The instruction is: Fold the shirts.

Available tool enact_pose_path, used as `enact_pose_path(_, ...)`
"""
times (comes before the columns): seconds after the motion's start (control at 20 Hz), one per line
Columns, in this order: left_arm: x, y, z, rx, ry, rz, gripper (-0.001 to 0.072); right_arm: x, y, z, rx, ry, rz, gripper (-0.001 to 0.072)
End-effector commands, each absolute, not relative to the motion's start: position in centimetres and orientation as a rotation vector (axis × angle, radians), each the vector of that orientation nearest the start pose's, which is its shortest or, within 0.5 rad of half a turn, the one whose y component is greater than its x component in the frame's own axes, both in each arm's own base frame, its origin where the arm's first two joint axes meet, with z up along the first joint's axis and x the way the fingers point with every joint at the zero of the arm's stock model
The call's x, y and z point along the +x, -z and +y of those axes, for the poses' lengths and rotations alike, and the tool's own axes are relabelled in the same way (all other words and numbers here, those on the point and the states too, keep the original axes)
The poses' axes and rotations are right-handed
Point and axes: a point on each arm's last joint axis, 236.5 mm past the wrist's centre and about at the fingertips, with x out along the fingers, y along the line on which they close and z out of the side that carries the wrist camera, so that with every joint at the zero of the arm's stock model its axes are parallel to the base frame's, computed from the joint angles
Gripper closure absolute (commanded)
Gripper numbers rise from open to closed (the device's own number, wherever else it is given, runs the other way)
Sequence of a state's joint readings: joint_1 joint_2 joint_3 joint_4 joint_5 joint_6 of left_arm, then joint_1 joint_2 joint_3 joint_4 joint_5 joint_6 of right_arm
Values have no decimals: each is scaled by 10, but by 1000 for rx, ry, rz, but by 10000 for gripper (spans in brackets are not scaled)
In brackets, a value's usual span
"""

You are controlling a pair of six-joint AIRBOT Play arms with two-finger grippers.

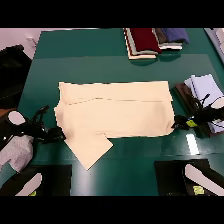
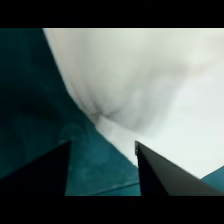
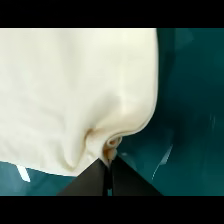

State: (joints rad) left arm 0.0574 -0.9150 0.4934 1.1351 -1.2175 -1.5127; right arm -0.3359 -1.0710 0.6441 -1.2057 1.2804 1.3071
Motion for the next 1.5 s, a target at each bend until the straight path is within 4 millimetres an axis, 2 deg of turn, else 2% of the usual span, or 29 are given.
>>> enact_pose_path(0.0, 186, 84, -107, -585, 236, 1567, 226, 230, 69, 15, 406, -158, 1558, 691)
enact_pose_path(0.15, 173, 91, -115, -623, 256, 1594, 226, 231, 69, 17, 399, -163, 1557, 691)
enact_pose_path(0.25, 172, 89, -127, -662, 306, 1582, 227, 231, 69, 17, 406, -156, 1557, 691)
enact_pose_path(0.35, 174, 87, -129, -670, 323, 1570, 232, 230, 69, 17, 408, -158, 1562, 691)
enact_pose_path(0.4, 173, 87, -130, -657, 338, 1569, 476, 229, 69, 18, 409, -159, 1566, 692)
enact_pose_path(0.45, 172, 85, -131, -635, 368, 1570, 641, 228, 69, 18, 409, -161, 1569, 692)
enact_pose_path(0.5, 171, 81, -132, -619, 393, 1573, 685, 227, 68, 19, 410, -164, 1575, 691)
enact_pose_path(0.65, 177, 63, -126, -540, 427, 1556, 687, 230, 55, 18, 401, -183, 1580, 692)
enact_pose_path(0.75, 178, 46, -112, -464, 384, 1499, 687, 232, 38, 18, 382, -194, 1555, 692)
enact_pose_path(0.9, 152, 23, -103, -385, 380, 1484, 687, 226, 14, 20, 347, -202, 1495, 692)
enact_pose_path(1.0, 125, 10, -106, -376, 406, 1517, 687, 207, 2, 11, 272, -178, 1507, 692)
enact_pose_path(1.1, 113, -2, -107, -364, 421, 1536, 686, 191, -8, -3, 193, -131, 1500, 692)
enact_pose_path(1.2, 126, -14, -106, -354, 417, 1478, 687, 188, -17, -9, 158, -97, 1464, 693)
enact_pose_path(1.3, 156, -26, -103, -348, 389, 1366, 687, 193, -19, -10, 155, -90, 1434, 693)
enact_pose_path(1.45, 208, -33, -92, -312, 352, 1269, 687, 221, -19, -5, 205, -121, 1414, 693)
